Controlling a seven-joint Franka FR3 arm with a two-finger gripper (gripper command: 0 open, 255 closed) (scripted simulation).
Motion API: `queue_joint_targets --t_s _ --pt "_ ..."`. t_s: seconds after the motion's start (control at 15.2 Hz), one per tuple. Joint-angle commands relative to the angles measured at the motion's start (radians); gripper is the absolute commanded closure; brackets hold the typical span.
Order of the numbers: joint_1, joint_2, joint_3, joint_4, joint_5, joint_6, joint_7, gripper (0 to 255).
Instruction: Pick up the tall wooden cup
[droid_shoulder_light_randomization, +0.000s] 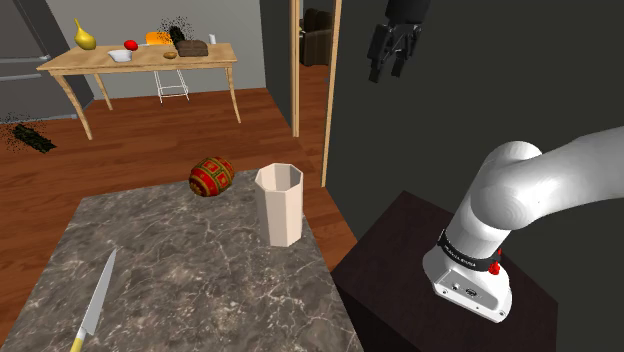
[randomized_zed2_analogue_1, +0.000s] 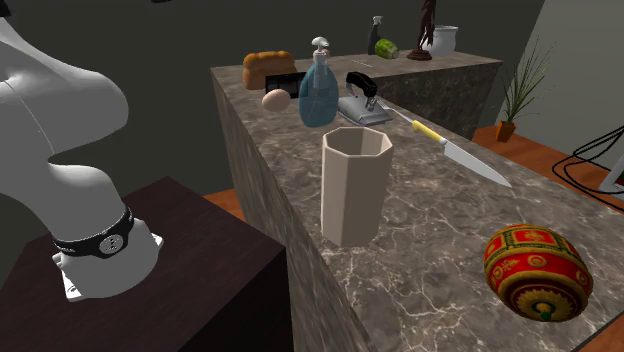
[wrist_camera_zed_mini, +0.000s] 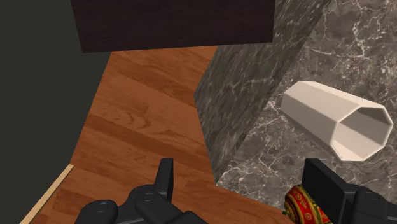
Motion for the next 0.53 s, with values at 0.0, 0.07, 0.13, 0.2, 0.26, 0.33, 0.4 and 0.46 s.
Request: queue_joint_targets --t_s 0.0,0.07,0.13,0.2,0.26,0.33,0.4,0.46 --pt "0.000 0.000 0.000 0.000 0.000 0.000 0.000 0" --pt "0.004 0.007 0.020 -0.016 0.010 0.023 0.019 0" --pt "0.008 0.015 0.039 -0.031 0.020 0.046 0.037 0" --pt "0.012 0.025 0.059 -0.045 0.030 0.070 0.056 0" --pt "0.016 0.036 0.080 -0.058 0.040 0.093 0.074 0" --pt "0.020 0.049 0.100 -0.069 0.049 0.117 0.093 0" --pt "0.024 0.063 0.120 -0.079 0.058 0.142 0.111 0" --pt "0.028 0.078 0.140 -0.088 0.067 0.166 0.130 0"
